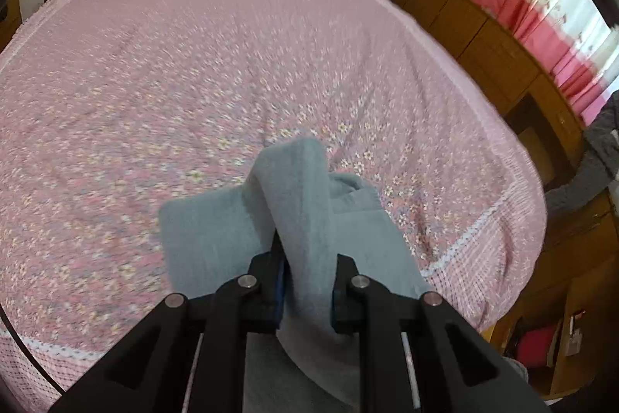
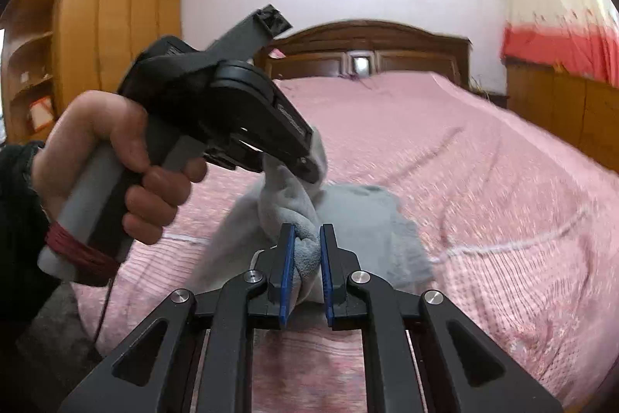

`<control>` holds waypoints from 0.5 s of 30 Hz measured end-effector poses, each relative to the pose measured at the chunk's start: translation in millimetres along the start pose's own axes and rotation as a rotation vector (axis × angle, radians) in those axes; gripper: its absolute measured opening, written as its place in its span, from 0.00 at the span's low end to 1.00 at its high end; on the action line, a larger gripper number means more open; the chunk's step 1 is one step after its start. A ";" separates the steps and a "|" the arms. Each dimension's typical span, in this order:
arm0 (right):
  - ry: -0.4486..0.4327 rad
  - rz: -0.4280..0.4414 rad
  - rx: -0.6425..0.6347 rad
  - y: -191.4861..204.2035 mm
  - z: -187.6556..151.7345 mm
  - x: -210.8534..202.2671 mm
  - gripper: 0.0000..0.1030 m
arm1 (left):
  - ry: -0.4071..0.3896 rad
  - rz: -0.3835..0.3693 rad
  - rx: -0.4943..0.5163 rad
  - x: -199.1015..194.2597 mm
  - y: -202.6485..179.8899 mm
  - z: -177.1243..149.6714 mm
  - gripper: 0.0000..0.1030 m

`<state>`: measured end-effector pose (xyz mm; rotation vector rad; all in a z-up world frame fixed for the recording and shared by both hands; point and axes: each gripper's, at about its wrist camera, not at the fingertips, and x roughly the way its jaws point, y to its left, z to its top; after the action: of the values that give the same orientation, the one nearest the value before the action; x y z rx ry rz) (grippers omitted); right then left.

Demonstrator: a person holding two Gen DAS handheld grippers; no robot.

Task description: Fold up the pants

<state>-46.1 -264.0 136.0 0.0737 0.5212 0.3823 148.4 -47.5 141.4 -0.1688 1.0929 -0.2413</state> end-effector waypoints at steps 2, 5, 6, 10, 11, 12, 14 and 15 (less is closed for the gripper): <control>0.008 -0.007 0.053 -18.2 2.5 0.3 0.12 | 0.024 0.024 0.029 9.8 -11.8 6.8 0.16; 0.003 -0.040 0.083 -38.2 1.4 -4.2 0.11 | 0.061 0.010 0.054 23.3 -26.4 18.4 0.30; 0.004 -0.054 0.095 -43.1 0.1 -5.4 0.06 | 0.060 -0.019 0.044 24.0 -25.7 20.9 0.40; 0.061 -0.107 0.220 -79.0 -8.3 -1.1 0.25 | -0.106 -0.309 -0.082 -19.0 16.2 21.5 0.48; 0.062 -0.067 0.284 -89.3 -9.5 -3.4 0.34 | -0.138 -0.323 -0.089 -32.1 27.6 15.6 0.50; 0.039 -0.003 0.334 -98.8 -8.9 -7.7 0.42 | -0.169 -0.317 -0.087 -45.8 38.9 5.7 0.50; -0.014 0.086 0.365 -104.7 1.8 -10.5 0.48 | -0.257 -0.271 -0.060 -77.9 64.0 -32.9 0.51; -0.014 0.125 0.355 -100.0 11.1 -5.5 0.54 | -0.289 -0.243 -0.049 -88.2 73.6 -57.2 0.51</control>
<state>-11.2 -358.5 131.8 0.4534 0.5675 0.4075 66.8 46.7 172.4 -0.3696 0.7909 -0.3953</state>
